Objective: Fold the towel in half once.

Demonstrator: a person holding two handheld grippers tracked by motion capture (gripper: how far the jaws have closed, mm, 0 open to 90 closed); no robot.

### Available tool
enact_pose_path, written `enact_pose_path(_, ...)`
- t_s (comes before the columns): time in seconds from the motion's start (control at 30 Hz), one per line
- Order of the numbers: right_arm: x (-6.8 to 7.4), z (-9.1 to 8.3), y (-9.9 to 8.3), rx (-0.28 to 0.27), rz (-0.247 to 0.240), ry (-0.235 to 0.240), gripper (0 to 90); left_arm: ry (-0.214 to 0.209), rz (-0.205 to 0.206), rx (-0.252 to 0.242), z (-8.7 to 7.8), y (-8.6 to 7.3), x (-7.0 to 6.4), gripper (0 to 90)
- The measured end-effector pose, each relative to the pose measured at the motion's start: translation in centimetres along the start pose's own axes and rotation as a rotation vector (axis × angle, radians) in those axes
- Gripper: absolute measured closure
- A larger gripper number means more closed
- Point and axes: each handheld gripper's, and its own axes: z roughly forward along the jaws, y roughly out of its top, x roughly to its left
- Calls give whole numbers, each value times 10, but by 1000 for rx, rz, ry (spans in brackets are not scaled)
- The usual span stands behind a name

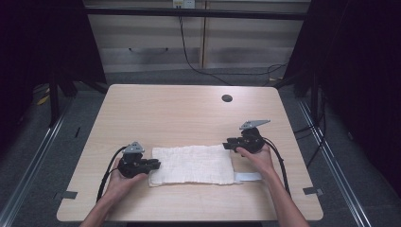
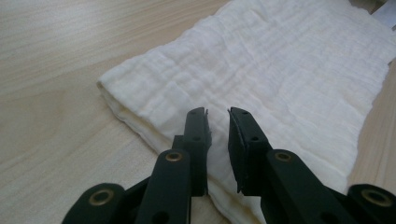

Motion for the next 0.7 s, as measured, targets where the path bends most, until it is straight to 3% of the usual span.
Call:
enact_pose_path(0.1,-5,8,-3,26,4,-13,619,0,12,-1,0,-1,0,774)
enact_pose_path(0.27,-9,15,-6,22,22,-1,605,-13,3,-9,0,-2,2,777)
enact_pose_path(0.4,-8,21,-9,49,13,3,595,17,12,-14,0,-3,-3,773)
enact_pose_path(0.47,-8,21,-10,46,10,5,629,26,22,-9,0,-3,-6,762)
enact_pose_path(0.6,-7,22,-11,46,7,19,741,0,4,-14,0,-4,-2,760)
enact_pose_path(0.7,-9,21,-14,24,49,54,833,-4,7,-17,0,-4,-2,760)
